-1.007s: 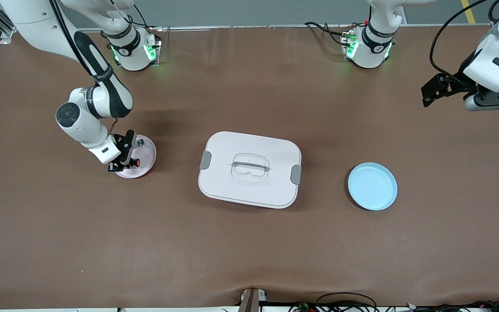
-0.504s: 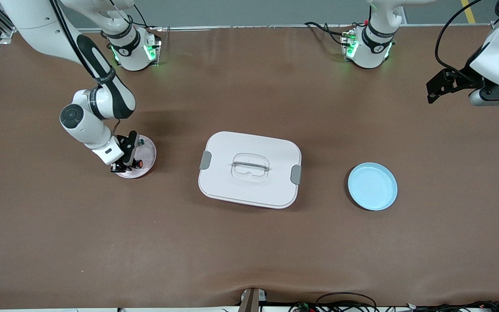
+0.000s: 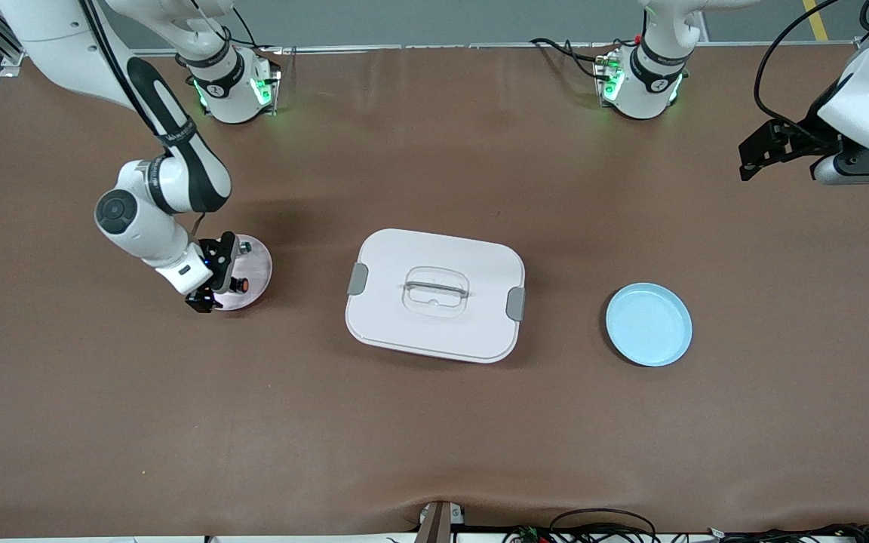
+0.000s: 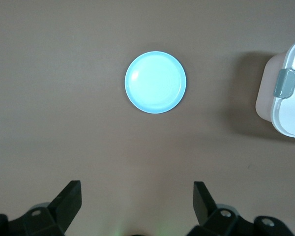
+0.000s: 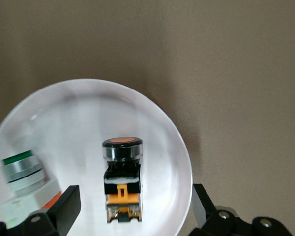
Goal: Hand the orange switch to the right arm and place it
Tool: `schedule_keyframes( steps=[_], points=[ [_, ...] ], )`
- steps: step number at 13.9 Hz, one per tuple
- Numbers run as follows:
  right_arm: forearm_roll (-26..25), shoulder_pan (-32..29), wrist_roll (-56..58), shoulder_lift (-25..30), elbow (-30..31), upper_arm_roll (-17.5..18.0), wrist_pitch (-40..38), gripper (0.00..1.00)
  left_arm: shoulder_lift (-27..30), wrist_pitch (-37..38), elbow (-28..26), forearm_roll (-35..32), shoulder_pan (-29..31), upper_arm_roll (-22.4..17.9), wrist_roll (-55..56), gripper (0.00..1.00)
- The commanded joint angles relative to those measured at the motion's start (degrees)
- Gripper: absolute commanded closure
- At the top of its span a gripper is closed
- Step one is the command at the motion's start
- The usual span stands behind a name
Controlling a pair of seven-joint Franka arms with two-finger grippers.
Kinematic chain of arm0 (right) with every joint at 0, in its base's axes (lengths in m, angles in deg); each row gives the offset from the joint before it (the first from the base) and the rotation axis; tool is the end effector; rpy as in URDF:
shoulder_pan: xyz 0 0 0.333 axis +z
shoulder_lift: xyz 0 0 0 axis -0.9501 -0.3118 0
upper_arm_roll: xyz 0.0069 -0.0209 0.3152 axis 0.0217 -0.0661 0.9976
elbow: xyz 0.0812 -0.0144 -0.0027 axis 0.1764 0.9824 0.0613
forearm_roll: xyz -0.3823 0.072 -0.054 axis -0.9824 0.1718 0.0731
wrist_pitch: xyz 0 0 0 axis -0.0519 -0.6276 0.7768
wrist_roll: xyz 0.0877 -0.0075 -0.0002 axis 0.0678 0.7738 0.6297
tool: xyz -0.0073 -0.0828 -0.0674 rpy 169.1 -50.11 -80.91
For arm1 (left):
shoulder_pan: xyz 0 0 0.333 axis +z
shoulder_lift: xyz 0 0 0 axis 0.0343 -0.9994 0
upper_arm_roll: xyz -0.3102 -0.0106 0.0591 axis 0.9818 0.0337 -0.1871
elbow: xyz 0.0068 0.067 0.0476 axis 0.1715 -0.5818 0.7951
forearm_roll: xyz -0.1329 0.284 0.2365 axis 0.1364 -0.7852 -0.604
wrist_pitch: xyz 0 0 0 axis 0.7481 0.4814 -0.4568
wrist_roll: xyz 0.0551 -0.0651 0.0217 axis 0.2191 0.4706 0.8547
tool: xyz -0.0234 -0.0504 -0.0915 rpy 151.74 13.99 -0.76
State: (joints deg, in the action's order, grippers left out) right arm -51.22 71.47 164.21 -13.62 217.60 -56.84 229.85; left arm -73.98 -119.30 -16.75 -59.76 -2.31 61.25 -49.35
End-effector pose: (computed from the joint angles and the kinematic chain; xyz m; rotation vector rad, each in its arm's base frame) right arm 0.5343 0.0420 0.2213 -2.2835 -2.0710 -0.0325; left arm 0.5177 -0.0706 0.6375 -3.1157 0.0206 0.0132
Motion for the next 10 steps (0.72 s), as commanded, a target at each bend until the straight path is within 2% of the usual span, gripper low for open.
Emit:
schedule_keyframes(
  steps=[1,5,10],
  points=[
    [2.3,-1.0,-0.6,3.9,-6.7,0.3,-15.3,0.0,1.0,-0.8,-1.0,0.7,-0.1,-0.5,-1.1,0.0],
    [2.3,-1.8,-15.6,7.6,-13.7,0.0,-30.4,0.0,1.0,-0.8,-1.0,0.5,-0.1,-0.5,-1.1,0.0],
    [-0.2,-1.8,-37.7,7.9,-25.6,0.0,-47.7,0.0,1.0,-0.9,-0.9,0.4,-0.2,-0.5,-1.0,0.0]
  ],
)
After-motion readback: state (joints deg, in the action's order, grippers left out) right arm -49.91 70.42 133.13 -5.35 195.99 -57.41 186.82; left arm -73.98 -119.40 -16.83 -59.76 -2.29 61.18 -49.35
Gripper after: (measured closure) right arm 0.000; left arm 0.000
